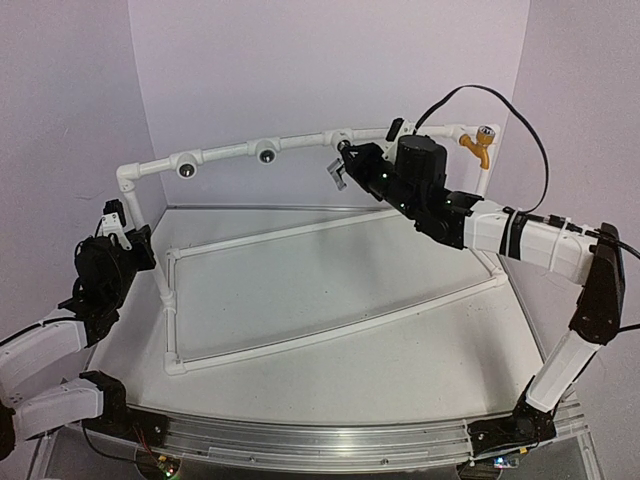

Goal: Install the water faucets

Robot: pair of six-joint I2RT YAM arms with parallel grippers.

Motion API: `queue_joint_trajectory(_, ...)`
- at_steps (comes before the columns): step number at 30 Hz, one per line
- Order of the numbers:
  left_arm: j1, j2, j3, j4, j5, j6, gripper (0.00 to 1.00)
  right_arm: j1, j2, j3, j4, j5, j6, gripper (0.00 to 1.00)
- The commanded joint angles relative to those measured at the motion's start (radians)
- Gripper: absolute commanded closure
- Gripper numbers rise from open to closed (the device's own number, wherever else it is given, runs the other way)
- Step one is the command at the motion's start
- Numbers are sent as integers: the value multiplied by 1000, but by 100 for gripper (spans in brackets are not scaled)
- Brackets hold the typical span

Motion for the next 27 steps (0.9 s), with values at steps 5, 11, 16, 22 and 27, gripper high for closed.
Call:
queue_joint_trajectory(5,-23,-28,13,-11,146,-112,100,-55,32,16,60,-30,218,100)
queue_joint_trajectory(11,-22,-29,12,-14,147,-116,100,-75,38,3,102,-56,373,100)
queue_joint_trajectory(16,-22,-27,15,-15,153,-120,100,-92,56,-25,134,-76,486,100)
queue_joint_trajectory(22,-22,-46,10,-22,141,-123,100,-110,44,-77,154,-70,523,100)
queue_joint_trajectory(27,-22,-57,11,-33,131,-134,100,-125,30,-116,169,-61,537,100)
